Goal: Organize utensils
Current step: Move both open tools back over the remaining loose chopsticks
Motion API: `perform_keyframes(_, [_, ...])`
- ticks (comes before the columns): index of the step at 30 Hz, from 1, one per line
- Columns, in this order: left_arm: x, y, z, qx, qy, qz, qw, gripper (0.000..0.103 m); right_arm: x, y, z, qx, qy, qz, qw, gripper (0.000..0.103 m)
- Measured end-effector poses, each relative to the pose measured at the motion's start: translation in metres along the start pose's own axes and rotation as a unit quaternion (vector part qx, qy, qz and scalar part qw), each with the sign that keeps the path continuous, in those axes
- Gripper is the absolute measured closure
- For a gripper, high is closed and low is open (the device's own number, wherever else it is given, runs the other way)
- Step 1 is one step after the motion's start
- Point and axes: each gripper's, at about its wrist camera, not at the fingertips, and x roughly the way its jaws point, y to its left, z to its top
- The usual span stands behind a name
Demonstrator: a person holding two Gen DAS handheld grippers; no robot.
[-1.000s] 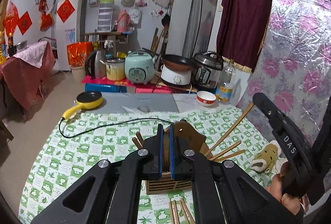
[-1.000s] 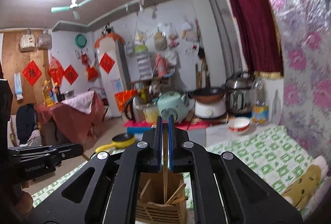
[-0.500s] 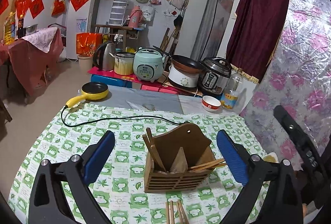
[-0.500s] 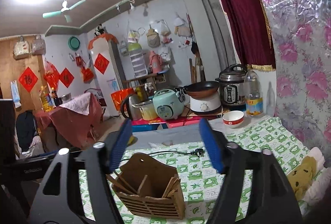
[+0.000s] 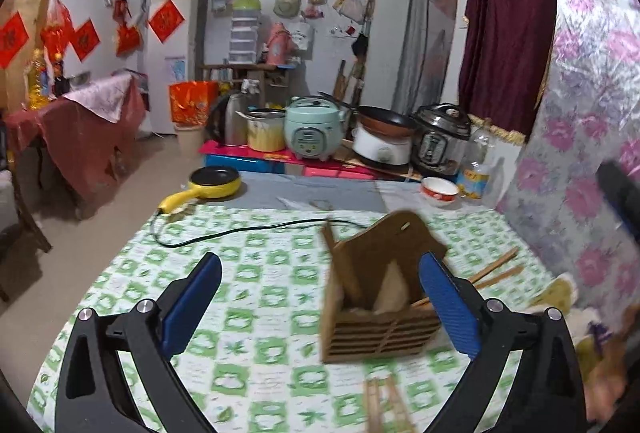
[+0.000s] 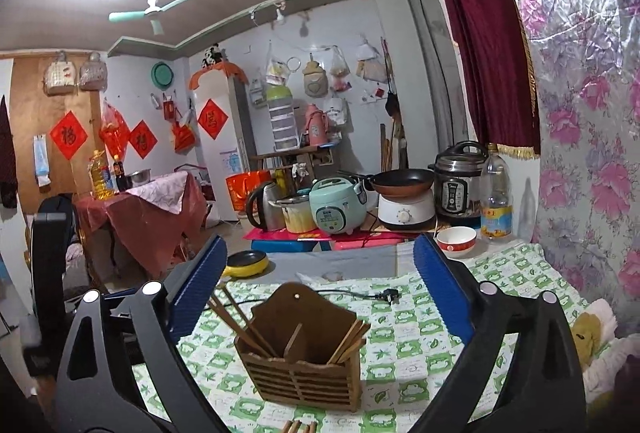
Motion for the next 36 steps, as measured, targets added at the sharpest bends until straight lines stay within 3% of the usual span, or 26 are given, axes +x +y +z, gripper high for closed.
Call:
perform_keyframes(3, [0.006, 0.008, -0.023, 0.008, 0.012, 0.002, 0.9999, 0.006, -0.001, 0.001, -0.011, -0.013, 0.017, -0.001, 1.000, 0.008])
perform_keyframes(7, [0.018, 0.016, -0.053, 0.021, 0.042, 0.006, 0.9989, 0.006, -0.007, -0.009, -0.060, -0.039, 0.050, -0.030, 0.998, 0.006])
perform_keyframes(12, [0.038, 0.025, -0.096, 0.036, 0.116, 0.016, 0.9925, 0.006, 0.010, -0.024, -0.126, -0.071, 0.167, -0.061, 0.981, 0.006])
perform_keyframes(17, [0.046, 0.034, -0.122, 0.028, 0.172, 0.006, 0.9847, 0.006, 0.015, -0.033, -0.149, -0.063, 0.233, -0.050, 0.969, 0.006])
perform_keyframes(25, [0.044, 0.034, -0.139, 0.035, 0.195, 0.004, 0.9802, 0.006, 0.007, -0.037, -0.169, -0.056, 0.272, -0.049, 0.959, 0.006])
perform_keyframes(36, [0.024, 0.017, -0.160, 0.083, 0.189, 0.018, 0.9783, 0.006, 0.000, -0.031, -0.176, -0.062, 0.283, -0.040, 0.956, 0.006])
